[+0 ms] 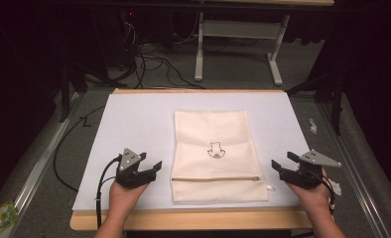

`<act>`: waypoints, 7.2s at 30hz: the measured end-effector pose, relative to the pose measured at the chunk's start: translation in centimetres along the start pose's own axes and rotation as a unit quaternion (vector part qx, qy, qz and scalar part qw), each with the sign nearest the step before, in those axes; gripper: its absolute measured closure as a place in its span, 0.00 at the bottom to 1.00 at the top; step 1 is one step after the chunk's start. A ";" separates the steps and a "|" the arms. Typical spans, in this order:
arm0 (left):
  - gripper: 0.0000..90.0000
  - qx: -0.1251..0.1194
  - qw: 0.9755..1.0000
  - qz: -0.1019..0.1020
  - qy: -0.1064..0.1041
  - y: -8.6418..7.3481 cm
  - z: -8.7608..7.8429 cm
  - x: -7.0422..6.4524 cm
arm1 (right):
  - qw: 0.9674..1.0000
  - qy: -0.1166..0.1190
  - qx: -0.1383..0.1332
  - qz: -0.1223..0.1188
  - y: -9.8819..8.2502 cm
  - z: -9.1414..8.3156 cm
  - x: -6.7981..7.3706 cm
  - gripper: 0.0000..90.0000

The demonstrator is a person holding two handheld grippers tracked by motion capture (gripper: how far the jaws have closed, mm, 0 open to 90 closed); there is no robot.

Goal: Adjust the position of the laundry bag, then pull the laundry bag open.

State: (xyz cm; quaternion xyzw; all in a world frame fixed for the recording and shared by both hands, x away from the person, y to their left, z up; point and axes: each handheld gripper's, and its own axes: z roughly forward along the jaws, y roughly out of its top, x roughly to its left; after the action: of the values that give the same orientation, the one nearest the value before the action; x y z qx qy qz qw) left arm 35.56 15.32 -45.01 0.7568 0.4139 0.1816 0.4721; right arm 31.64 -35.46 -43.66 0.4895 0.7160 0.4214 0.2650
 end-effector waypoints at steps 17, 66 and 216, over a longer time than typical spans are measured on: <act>1.00 0.114 0.991 0.061 -0.045 -0.6 5.8 -5.0 | 0.991 0.051 0.114 -0.054 -1.3 5.1 4.1 0.98; 0.58 0.012 0.995 0.052 -0.087 0.4 2.9 -7.2 | 0.984 0.094 0.149 -0.032 -2.4 2.3 4.3 0.94; 0.14 -0.005 0.995 -0.027 0.101 -1.2 -3.5 3.9 | 0.997 -0.061 -0.020 0.030 -2.4 -3.3 -4.0 0.17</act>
State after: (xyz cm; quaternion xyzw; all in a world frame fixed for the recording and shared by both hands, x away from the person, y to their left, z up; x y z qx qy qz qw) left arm 34.99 20.65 -44.85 0.7209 0.4791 0.2460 0.4362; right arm 29.38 -40.74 -44.22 0.5302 0.6748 0.4132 0.3048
